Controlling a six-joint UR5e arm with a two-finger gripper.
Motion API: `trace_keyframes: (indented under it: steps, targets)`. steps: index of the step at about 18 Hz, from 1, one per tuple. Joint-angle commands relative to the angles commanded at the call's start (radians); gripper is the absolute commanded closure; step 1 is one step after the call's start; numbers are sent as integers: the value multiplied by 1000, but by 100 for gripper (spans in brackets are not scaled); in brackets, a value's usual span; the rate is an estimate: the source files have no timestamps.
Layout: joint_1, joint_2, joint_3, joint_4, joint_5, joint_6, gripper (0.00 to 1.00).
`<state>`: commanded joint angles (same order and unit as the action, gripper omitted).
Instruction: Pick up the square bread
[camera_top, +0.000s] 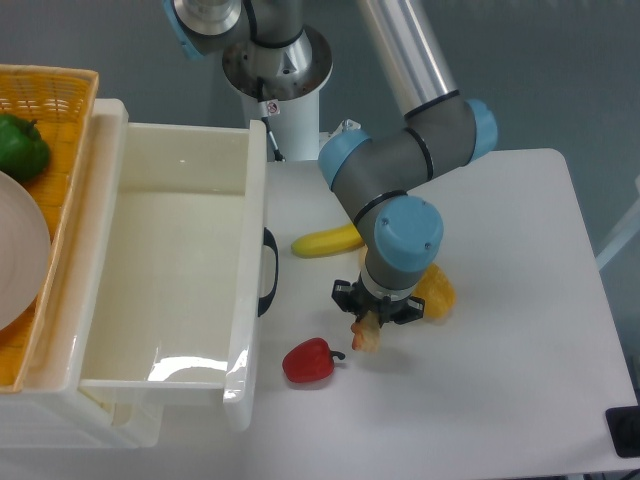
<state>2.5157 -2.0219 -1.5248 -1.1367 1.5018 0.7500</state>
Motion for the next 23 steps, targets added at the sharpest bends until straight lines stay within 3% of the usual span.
trace_keyframes:
  steps: [5,13,23]
  targets:
    - [11,55,17,-5,-32,112,61]
    - [41,121,15,-104,-28,288,61]
    - [74,152,8,-129,-28,331,61]
